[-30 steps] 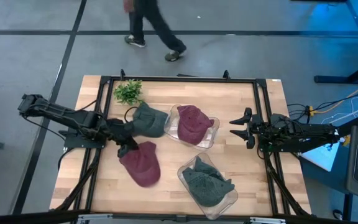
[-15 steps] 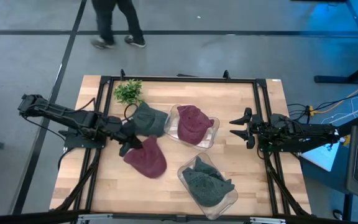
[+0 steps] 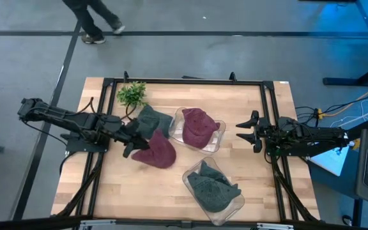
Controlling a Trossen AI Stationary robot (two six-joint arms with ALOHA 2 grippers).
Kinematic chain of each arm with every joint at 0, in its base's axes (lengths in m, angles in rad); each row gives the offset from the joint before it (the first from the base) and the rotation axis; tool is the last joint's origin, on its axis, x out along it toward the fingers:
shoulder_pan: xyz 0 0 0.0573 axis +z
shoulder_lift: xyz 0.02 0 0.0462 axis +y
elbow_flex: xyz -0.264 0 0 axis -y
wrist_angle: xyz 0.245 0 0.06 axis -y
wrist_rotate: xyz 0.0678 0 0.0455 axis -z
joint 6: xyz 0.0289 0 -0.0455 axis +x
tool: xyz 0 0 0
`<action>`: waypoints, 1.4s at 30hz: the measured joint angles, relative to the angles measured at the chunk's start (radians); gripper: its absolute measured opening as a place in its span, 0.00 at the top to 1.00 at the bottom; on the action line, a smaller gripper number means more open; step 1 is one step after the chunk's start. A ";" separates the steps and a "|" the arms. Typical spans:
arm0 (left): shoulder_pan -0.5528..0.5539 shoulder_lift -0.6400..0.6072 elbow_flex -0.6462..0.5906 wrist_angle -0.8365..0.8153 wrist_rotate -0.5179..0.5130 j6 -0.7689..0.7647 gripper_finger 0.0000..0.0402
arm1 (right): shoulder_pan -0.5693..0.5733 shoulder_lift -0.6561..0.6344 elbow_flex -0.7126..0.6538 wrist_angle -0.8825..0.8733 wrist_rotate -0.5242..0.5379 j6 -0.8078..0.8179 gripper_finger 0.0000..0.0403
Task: Pick & Place hat
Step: Put the red cap into the top transparent bin
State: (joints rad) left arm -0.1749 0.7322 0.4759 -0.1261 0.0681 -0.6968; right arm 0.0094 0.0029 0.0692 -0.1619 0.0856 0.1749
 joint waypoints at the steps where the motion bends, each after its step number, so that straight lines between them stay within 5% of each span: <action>1: 0.007 -0.005 0.000 0.001 0.000 0.000 0.92 | 0.000 0.000 0.000 0.000 0.000 0.000 0.47; 18: 0.108 -0.069 0.044 0.094 0.034 0.053 0.92 | 0.000 0.000 0.000 0.000 0.000 0.000 0.47; 32: 0.223 -0.007 0.315 -0.220 0.101 0.358 0.92 | 0.000 0.000 0.000 0.000 0.000 0.000 0.47; 42: 0.325 0.122 0.429 -0.254 0.212 0.521 0.92 | 0.000 0.000 0.000 0.000 0.000 0.000 0.47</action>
State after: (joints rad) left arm 0.1505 0.8540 0.9051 -0.3805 0.2806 -0.1756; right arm 0.0096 0.0029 0.0696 -0.1619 0.0856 0.1749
